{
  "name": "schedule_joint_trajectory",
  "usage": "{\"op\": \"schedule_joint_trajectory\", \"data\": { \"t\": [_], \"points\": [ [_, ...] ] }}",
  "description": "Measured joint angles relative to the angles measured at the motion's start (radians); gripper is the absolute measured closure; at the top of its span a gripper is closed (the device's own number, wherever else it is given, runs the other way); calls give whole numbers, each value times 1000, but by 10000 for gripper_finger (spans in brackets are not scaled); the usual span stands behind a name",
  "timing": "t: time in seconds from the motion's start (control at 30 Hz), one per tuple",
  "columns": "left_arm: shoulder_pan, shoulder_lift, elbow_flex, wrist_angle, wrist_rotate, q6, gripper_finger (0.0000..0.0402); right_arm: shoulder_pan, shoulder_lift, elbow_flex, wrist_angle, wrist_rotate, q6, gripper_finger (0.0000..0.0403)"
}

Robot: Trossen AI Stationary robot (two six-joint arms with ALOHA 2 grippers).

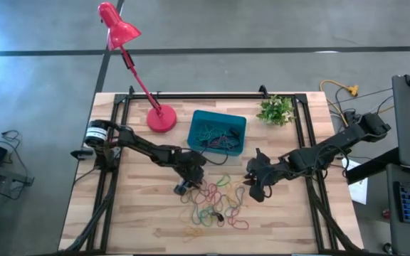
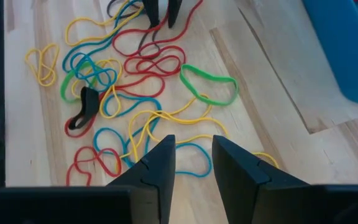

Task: Pick and place rubber bands into bin
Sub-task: Put the red rubber band into the blue bin

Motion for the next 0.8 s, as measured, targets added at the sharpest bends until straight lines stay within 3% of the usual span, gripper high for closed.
{"op": "schedule_joint_trajectory", "data": {
  "t": [0.17, 0.37, 0.8],
  "points": [
    [0, 0, -2, -3, 6, -37, 393, 0, 0, 0, 0, 0, -2, 316],
    [0, -10, 2, -11, 1, -57, 400, 0, 0, 0, 0, -1, -3, 325],
    [7, -163, 33, -21, -17, -74, 402, 0, 1, 0, -24, -2, -7, 325]
  ]
}}
